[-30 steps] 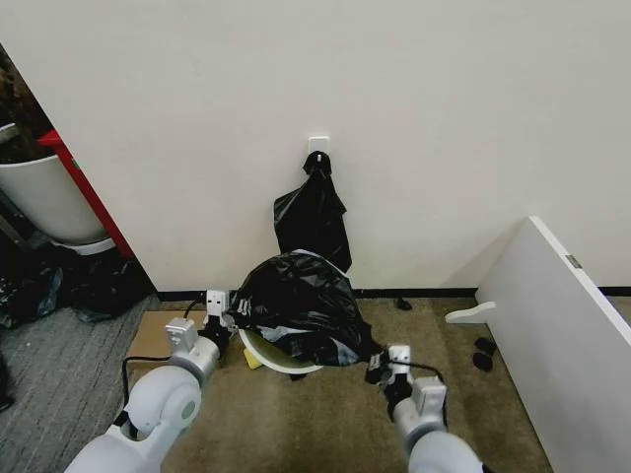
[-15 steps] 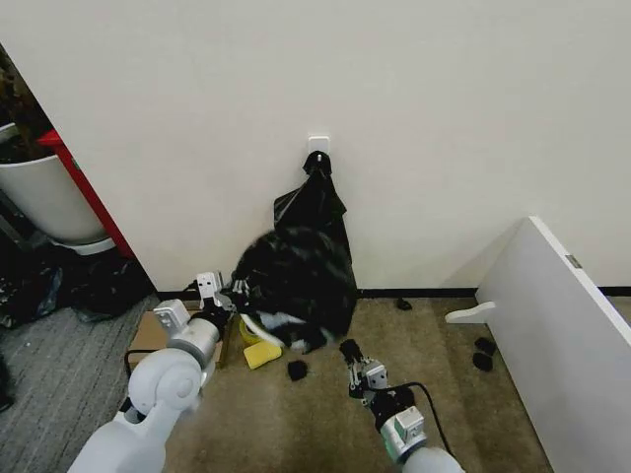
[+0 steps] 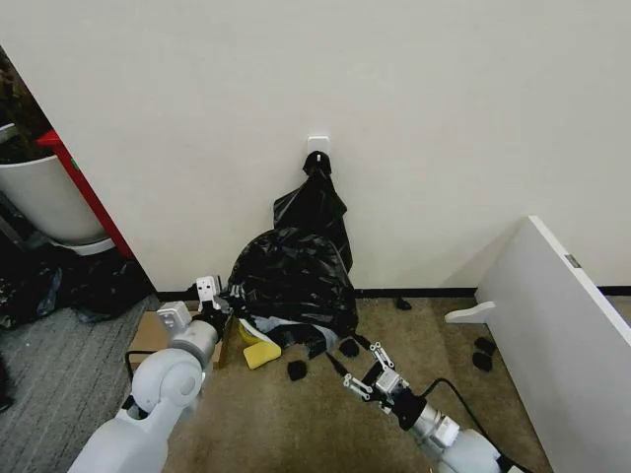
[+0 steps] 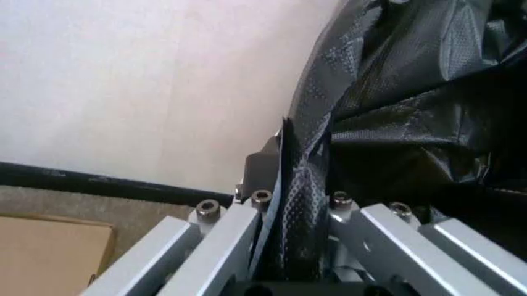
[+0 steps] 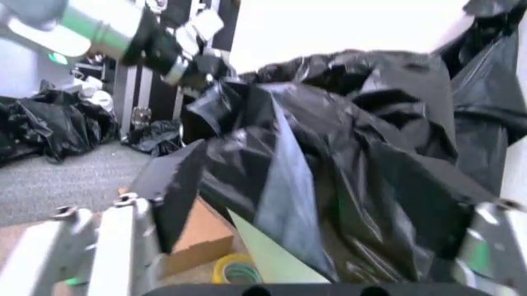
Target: Place the garbage bag over the trash bin.
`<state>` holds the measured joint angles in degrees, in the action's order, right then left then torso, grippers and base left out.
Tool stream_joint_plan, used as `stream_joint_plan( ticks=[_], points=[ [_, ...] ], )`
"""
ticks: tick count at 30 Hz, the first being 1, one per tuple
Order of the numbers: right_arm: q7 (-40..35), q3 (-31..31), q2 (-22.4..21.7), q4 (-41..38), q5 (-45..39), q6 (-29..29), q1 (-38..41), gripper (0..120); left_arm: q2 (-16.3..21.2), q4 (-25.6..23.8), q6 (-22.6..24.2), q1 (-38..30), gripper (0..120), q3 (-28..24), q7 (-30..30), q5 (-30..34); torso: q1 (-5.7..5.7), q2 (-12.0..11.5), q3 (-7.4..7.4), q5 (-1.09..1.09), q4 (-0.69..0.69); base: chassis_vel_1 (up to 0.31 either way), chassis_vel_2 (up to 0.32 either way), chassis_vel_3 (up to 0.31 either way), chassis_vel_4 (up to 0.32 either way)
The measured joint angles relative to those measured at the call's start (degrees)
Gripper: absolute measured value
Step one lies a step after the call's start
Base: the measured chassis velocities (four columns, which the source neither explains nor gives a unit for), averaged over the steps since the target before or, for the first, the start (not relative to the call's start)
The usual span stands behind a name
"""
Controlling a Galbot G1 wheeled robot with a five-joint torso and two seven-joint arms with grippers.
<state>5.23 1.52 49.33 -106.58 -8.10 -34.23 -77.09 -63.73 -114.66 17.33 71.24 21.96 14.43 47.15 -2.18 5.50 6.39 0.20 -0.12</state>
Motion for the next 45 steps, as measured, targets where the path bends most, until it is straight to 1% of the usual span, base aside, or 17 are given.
stream_joint_plan(
  ticks=[4,7,9,14,16,21,23,27,30,31,32,34,38,40,43,44,45],
  points=[
    [-2.1,0.68,0.29,-1.65,3.49,1.3,-0.72,94,-0.59,0.0,0.1,0.15,0,-0.02,0.5,-0.29,0.0,0.0,0.0,0.01,-0.01,0.0,0.0,0.0,0.0],
    [-3.49,1.67,2.03,-1.75,5.35,2.89,-0.74,86,-0.81,-0.1,0.29,0.23,0,-0.12,0.77,-0.33,0.0,0.0,0.0,0.0,-0.01,0.0,0.0,0.0,0.0],
    [-4.22,2.05,2.62,-1.71,5.96,3.59,-0.68,84,-0.89,-0.17,0.39,0.29,0,-0.16,0.81,-0.33,0.0,0.0,0.0,0.01,-0.01,0.0,0.0,0.0,0.0],
    [-8.08,3.51,4.94,-1.37,7.73,7.52,0.08,61,-0.98,-0.76,0.95,0.74,0,-0.46,1.05,-0.36,0.0,0.0,0.0,0.01,-0.01,0.0,0.0,0.0,0.0],
    [-8.24,3.53,5.02,-1.36,7.76,7.75,0.18,57,-0.96,-0.83,1.02,0.79,0,-0.49,1.07,-0.37,0.0,0.0,0.0,0.0,-0.01,0.0,0.0,0.0,0.0],
    [-8.63,3.33,5.05,-1.4,7.99,8.38,0.34,36,-0.94,-1.05,1.16,0.84,0,-0.83,1.14,-0.4,0.0,0.0,0.0,0.01,-0.01,0.0,0.0,0.0,0.0],
    [-8.64,3.3,5.07,-1.41,8.04,8.38,0.35,34,-0.96,-1.05,1.17,0.84,0,-0.88,1.16,-0.4,0.0,0.0,0.0,0.01,-0.01,0.0,0.0,0.0,0.0],
    [-8.08,3.16,5.55,-0.99,8.87,7.31,0.32,13,-1.27,-1.06,1.3,0.75,0,-1.28,1.33,-0.43,0.0,0.0,0.0,0.0,-0.01,0.0,0.0,0.0,0.0],
    [-7.8,3.16,5.79,-0.57,9.41,7.04,0.37,8,-1.38,-1.17,1.4,0.75,0,-1.39,1.42,-0.42,0.0,0.0,0.0,0.0,-0.01,0.0,0.0,0.0,0.0],
    [-7.73,3.15,5.95,-0.31,9.7,6.94,0.45,2,-1.43,-1.26,1.45,0.78,0,-1.41,1.46,-0.42,0.0,0.0,0.0,0.0,-0.01,0.0,0.0,0.0,0.0],
    [-7.61,3.15,6.12,-0.04,9.98,6.8,0.55,0,-1.46,-1.33,1.48,0.82,0,-1.41,1.49,-0.39,0.0,0.0,0.0,0.01,-0.01,0.0,0.0,0.0,0.0],
    [-7.08,3.11,6.49,0.54,10.34,6.08,0.77,0,-1.47,-1.49,1.56,0.89,0,-1.41,1.59,-0.28,0.0,0.0,0.0,0.0,-0.01,0.0,0.0,0.0,0.0],
    [-2.82,2.93,7.09,2.33,9.33,2.14,1.36,0,-1.63,-1.87,1.82,0.89,0,-1.26,2.18,0.61,0.0,0.0,0.0,0.01,-0.01,0.0,0.0,0.0,0.0],
    [3.71,2.74,7.5,3.89,7.01,-1.39,1.79,0,-1.89,-2.39,2.48,0.8,0,-1.14,3.13,2.14,0.0,0.0,0.0,0.0,-0.01,0.0,0.0,0.0,0.0],
    [17.8,2.24,8.85,7.05,3.38,-7.01,2.79,0,-2.76,-4.15,4.35,0.76,0,-1.08,5.37,6.1,0.0,0.0,0.0,0.01,-0.01,0.0,0.0,0.0,0.0],
    [17.8,2.24,8.85,7.05,3.38,-7.01,2.79,0,-2.76,-4.15,4.35,0.76,0,-1.08,5.37,6.1,0.0,0.0,0.0,0.01,-0.01,0.0,0.0,0.0,0.0],
    [20.67,2.02,9.37,8.04,3.08,-7.91,3.17,0,-2.98,-4.6,4.72,0.82,0,-1.16,5.76,6.81,0.0,0.0,0.0,0.01,-0.01,0.0,0.0,0.0,0.0]
  ],
)
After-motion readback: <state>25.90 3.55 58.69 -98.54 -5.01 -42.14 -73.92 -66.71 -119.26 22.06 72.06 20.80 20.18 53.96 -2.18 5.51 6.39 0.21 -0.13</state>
